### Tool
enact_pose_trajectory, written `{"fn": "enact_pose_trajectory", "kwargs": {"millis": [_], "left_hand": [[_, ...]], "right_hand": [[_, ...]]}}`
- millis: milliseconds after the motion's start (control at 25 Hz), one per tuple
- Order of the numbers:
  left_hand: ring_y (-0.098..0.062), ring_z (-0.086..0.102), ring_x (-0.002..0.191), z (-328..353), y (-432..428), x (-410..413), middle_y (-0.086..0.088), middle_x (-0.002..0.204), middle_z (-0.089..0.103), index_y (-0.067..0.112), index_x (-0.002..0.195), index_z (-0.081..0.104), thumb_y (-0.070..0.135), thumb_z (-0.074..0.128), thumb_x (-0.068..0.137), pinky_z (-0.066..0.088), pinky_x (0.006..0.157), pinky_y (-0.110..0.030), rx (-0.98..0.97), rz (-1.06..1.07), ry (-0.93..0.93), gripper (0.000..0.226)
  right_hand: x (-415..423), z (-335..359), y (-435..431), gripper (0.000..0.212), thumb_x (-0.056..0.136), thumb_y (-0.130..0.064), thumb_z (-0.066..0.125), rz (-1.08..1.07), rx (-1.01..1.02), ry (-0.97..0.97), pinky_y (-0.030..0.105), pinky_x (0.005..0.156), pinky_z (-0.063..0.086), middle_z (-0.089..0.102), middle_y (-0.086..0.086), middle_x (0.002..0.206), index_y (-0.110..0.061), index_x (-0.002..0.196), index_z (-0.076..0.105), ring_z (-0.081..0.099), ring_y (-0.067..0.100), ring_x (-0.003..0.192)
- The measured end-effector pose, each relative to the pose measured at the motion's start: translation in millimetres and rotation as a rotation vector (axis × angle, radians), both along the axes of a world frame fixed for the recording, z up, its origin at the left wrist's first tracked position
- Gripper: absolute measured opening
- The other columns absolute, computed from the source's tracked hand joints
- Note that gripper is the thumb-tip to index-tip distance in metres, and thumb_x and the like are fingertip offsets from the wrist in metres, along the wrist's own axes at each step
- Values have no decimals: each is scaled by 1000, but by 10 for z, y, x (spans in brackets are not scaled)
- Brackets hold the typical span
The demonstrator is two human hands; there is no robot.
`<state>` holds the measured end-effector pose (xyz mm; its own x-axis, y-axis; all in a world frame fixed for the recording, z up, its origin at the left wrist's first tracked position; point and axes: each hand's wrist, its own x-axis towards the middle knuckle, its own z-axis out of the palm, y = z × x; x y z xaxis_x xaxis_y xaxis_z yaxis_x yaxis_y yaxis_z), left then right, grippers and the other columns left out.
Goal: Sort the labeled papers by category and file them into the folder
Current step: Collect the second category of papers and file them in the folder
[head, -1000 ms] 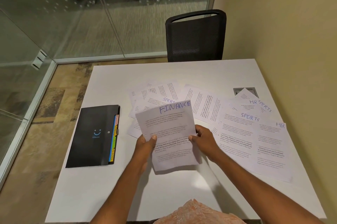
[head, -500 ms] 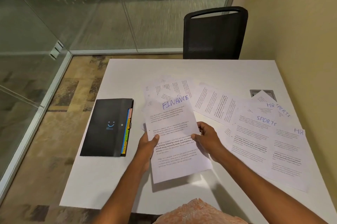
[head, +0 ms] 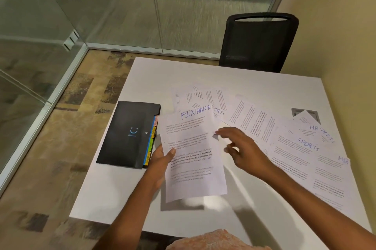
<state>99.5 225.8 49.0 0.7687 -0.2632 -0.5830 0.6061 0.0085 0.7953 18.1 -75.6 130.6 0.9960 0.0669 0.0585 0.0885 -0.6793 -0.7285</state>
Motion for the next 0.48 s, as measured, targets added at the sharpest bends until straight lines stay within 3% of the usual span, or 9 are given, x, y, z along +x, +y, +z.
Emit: {"fn": "enact_pose_trajectory", "kwargs": {"millis": [80, 160, 320, 480], "left_hand": [[-25, 70, 124, -14, 71, 23, 1, 132, 75, 30, 139, 65, 16, 64, 105, 56, 106, -51, -53, -5, 3, 36], [-26, 68, 127, -25, 136, 46, 0, 133, 74, 31, 139, 65, 19, 65, 105, 56, 104, -49, -79, -28, 18, 36], [-33, 65, 132, -142, 299, 108, -7, 139, 71, 27, 142, 64, 23, 70, 102, 52, 110, -60, -160, -87, 71, 41], [-34, 66, 130, -177, 382, 169, -9, 138, 71, 23, 144, 62, 21, 69, 103, 52, 110, -61, -170, -147, 127, 42]], "right_hand": [[85, 78, 45, 67, 92, 11, 67, 287, -421, -235, 36, 106, 54, 46, 0, 165, -24, 149, 60, 41, 24, 156], [188, 126, 133, 63, 90, 15, 62, 413, -575, -384, 45, 118, 44, 49, 6, 165, -19, 143, 67, 32, 31, 161], [380, 220, 404, 32, 113, -8, 51, 480, -629, -588, 55, 120, 42, 62, 6, 153, -18, 126, 78, 42, 34, 155], [552, 216, 528, 34, 114, -9, 48, 544, -561, -632, 50, 111, 53, 77, 4, 131, -15, 121, 81, 63, 30, 138]]}}
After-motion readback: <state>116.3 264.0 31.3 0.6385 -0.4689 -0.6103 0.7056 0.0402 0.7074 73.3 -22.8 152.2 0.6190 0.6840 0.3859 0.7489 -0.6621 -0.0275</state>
